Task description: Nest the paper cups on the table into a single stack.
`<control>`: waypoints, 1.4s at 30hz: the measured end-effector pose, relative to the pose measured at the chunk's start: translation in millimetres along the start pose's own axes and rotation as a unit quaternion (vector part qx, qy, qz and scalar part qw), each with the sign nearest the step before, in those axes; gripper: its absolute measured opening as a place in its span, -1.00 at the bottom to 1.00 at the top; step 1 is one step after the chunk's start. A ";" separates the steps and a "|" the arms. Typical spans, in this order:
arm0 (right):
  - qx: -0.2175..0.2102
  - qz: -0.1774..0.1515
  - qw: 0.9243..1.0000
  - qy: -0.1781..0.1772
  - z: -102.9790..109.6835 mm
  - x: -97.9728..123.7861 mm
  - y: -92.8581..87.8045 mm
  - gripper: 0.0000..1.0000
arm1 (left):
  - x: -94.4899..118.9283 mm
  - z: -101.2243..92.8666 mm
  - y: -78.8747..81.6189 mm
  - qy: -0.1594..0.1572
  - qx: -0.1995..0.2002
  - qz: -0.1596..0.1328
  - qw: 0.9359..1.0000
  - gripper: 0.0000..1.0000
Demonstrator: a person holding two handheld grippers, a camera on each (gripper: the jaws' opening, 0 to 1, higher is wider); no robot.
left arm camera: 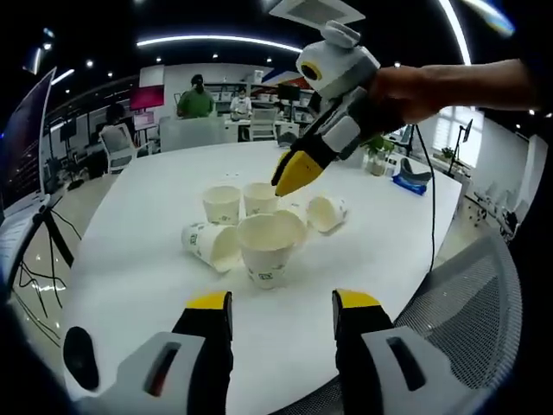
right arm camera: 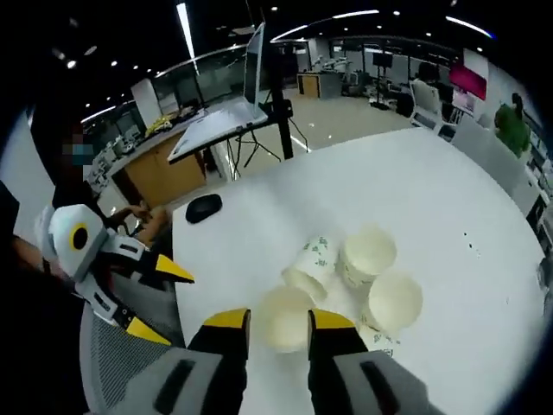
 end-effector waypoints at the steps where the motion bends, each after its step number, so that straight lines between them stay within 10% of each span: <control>1: -0.009 -0.008 1.000 -0.001 -1.4 1.3 0.2 -0.50 | 0.0 0.2 -0.1 0.000 0.000 0.000 1.000 -0.10; 12: -0.103 -0.098 0.989 -0.047 -29.7 19.7 -5.0 -0.38 | 1.3 0.9 2.0 -0.001 0.002 -0.008 1.000 -0.11; 42: -0.171 -0.150 0.968 -0.108 -11.4 16.1 -26.0 0.02 | 6.0 -25.5 8.2 -0.076 -0.014 -0.018 0.997 -0.12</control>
Point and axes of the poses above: the point that each gripper's makers call its tool centre point, and the gripper's own axes: x roughly backward along the fingers, z roughly to its left, y roughly out of its top, the point moved 4 cm from there along x, roughly backward along the fingers, and after that the axes turned 5 degrees about z, right-handed, at the moved point
